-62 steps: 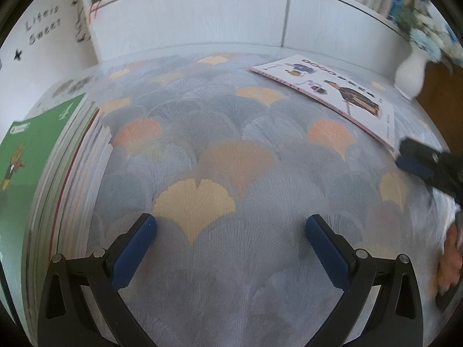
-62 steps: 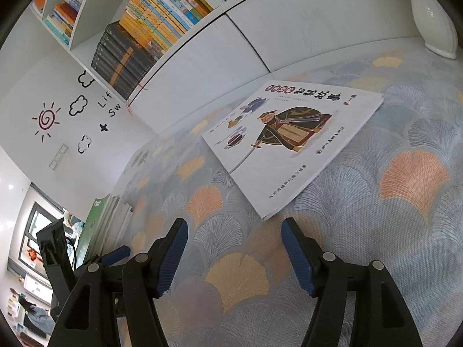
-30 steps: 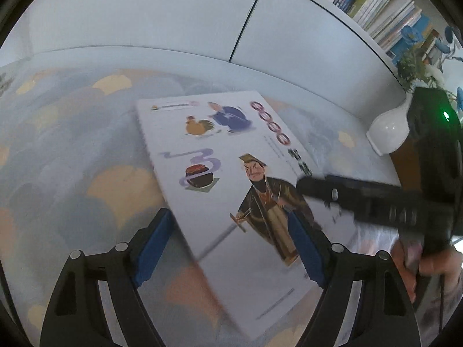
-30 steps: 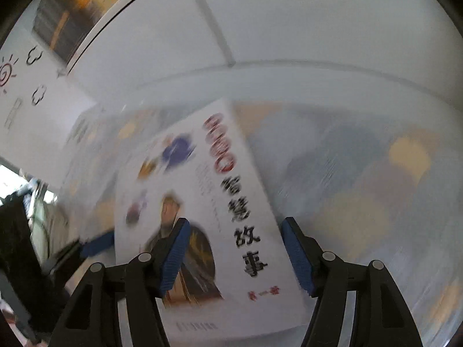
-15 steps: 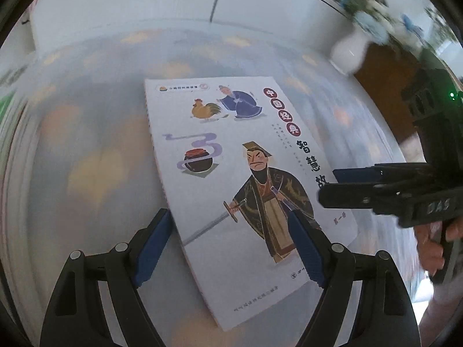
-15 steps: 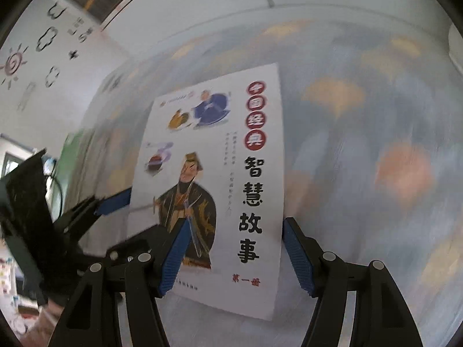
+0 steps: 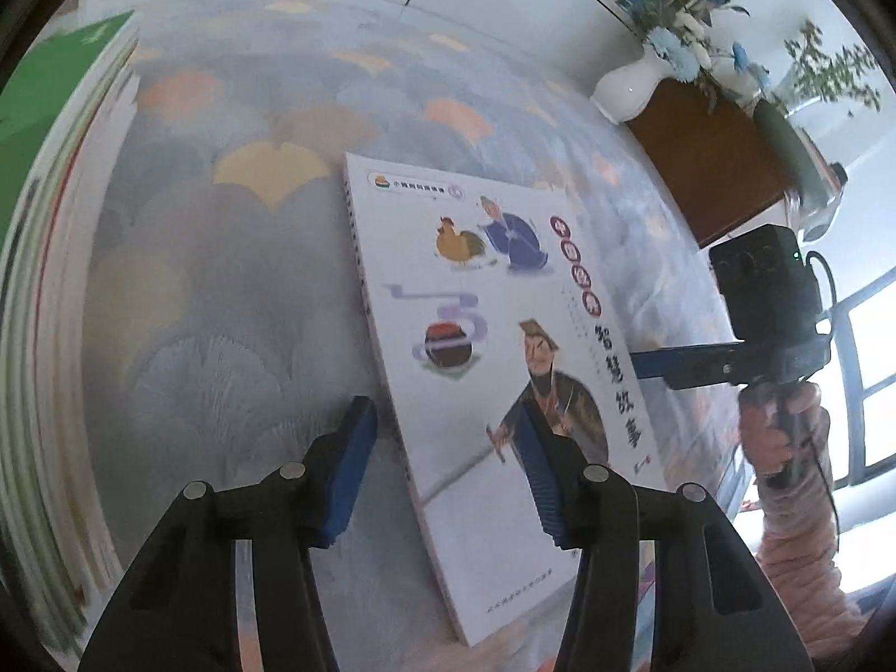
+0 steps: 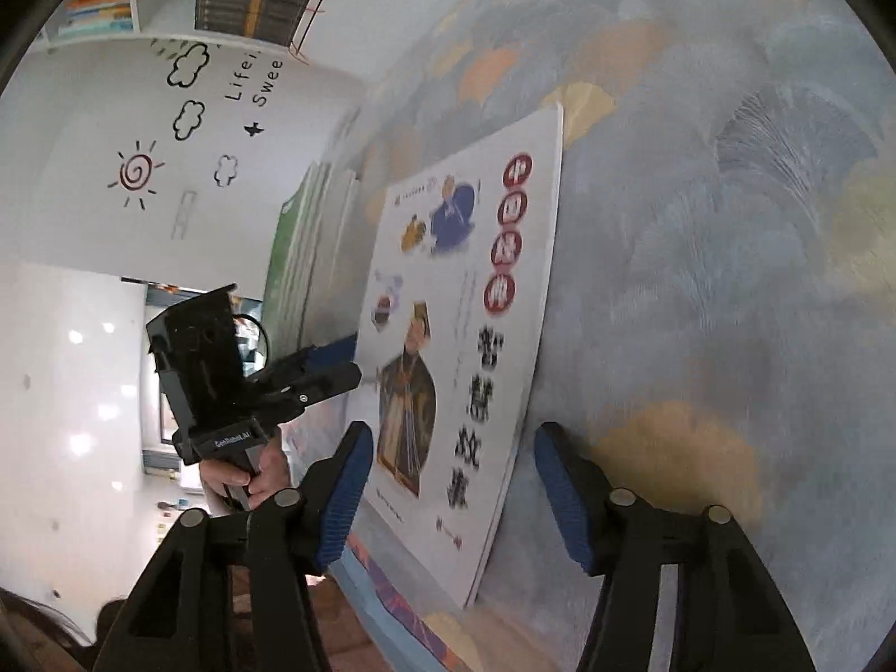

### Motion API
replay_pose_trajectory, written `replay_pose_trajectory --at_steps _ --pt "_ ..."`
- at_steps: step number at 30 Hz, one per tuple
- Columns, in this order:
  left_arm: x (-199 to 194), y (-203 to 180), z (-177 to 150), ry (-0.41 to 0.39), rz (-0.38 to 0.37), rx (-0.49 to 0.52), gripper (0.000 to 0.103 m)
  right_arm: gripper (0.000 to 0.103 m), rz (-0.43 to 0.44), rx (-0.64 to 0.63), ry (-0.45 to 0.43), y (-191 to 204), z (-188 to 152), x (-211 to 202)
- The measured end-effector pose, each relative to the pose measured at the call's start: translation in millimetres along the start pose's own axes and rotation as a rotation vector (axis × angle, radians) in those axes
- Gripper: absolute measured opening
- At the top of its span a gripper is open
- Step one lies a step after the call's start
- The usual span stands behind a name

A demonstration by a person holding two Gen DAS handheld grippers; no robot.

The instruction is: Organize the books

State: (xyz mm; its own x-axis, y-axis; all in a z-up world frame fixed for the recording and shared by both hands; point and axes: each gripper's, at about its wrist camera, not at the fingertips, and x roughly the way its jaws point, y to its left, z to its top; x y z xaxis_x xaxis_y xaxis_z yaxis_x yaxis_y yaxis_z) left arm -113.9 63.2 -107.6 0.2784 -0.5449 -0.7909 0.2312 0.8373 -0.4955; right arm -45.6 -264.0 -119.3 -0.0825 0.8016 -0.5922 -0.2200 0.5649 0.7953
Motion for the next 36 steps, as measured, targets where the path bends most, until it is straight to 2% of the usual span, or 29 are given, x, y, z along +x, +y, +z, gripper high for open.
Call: replay_pose_trajectory --at_steps 4,8,9,10,11,12,14,18,23,27,31,36 --pt "2.9 -4.5 5.1 0.003 0.025 0.020 0.047 0.051 -0.018 -0.041 0.019 7.3 15.1 10.5" --pt "8.6 -1.7 14.3 -0.006 0.022 -0.007 0.039 0.049 -0.004 -0.076 0.014 17.3 27.6 27.8" --pt "9.8 -0.3 15.6 -0.008 0.026 -0.015 0.036 0.045 -0.006 -0.072 0.013 15.2 30.8 28.9" --pt "9.8 1.7 16.4 -0.012 0.033 -0.025 0.029 0.033 -0.023 -0.072 0.010 14.4 31.1 34.9" --pt "9.5 2.9 16.7 -0.017 0.042 -0.033 0.025 0.017 -0.036 -0.070 0.005 11.4 25.6 34.4" --pt "9.8 3.6 16.8 -0.020 0.048 -0.037 0.024 0.012 -0.035 -0.057 0.003 4.6 23.3 33.0" --pt "10.3 2.5 16.6 -0.024 0.061 -0.032 0.023 0.008 0.041 0.007 0.004 -10.2 23.3 31.5" --pt "12.2 1.6 20.1 -0.008 0.071 -0.060 0.023 0.008 -0.001 -0.021 -0.023 -1.9 16.9 31.5" --pt "11.4 0.8 22.5 0.015 0.086 -0.065 0.024 0.012 -0.041 0.008 -0.064 6.2 9.7 30.8" --pt "11.4 -3.1 25.4 0.025 0.096 -0.057 0.024 0.012 -0.112 -0.028 -0.072 22.6 8.7 28.7" --pt "6.8 -4.4 25.5 0.028 0.082 -0.051 0.024 0.012 -0.101 -0.060 -0.083 37.8 6.1 23.4" --pt "-5.5 -7.4 25.2 -0.001 0.095 -0.022 0.024 0.012 -0.129 -0.113 -0.089 56.8 3.2 21.7"
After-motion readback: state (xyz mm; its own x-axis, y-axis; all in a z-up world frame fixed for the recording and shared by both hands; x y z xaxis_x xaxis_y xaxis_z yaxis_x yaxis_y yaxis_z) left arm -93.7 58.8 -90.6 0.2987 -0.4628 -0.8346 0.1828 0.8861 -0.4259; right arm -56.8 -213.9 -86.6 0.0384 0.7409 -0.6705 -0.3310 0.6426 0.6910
